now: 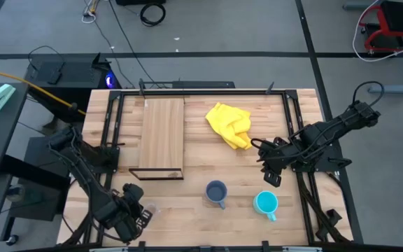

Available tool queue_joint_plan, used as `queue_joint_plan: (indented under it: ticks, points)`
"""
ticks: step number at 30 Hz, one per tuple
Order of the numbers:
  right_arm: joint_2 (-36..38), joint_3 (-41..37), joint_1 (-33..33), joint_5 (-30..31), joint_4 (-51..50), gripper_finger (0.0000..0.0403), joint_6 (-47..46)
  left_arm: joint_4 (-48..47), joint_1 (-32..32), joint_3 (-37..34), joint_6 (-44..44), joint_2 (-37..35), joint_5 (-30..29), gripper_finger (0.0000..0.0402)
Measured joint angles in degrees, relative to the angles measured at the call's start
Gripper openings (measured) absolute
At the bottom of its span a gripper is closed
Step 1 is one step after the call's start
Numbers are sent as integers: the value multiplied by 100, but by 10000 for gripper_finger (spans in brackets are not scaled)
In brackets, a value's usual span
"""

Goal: Stack small to large cups/mugs on shelf
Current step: Put the transparent mug on the shelf

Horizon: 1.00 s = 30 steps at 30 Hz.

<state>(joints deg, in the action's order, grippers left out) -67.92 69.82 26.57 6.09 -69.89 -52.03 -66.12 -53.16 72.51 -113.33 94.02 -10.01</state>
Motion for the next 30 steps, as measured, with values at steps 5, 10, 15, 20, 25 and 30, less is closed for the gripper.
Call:
queue_joint_plan:
  ticks: [5, 10, 15, 20, 25, 30]
  points:
    - [0, 0, 0, 84, 0, 127, 65, 467, 135, -352, 4, -18, 86, 87]
    - [0, 0, 0, 96, 2, 127, 74, 460, 205, -387, 26, -46, 97, 82]
    - [0, 0, 0, 96, 2, 127, 74, 397, 296, -407, 41, -27, 186, 86]
    - [0, 0, 0, 96, 4, 127, 74, 411, 358, -407, 2, -58, 188, 83]
    - [2, 0, 0, 96, 4, 127, 75, 385, 362, -394, -1, -145, 136, 78]
    - [2, 0, 0, 96, 4, 127, 98, 366, 384, -394, 26, -144, 135, 84]
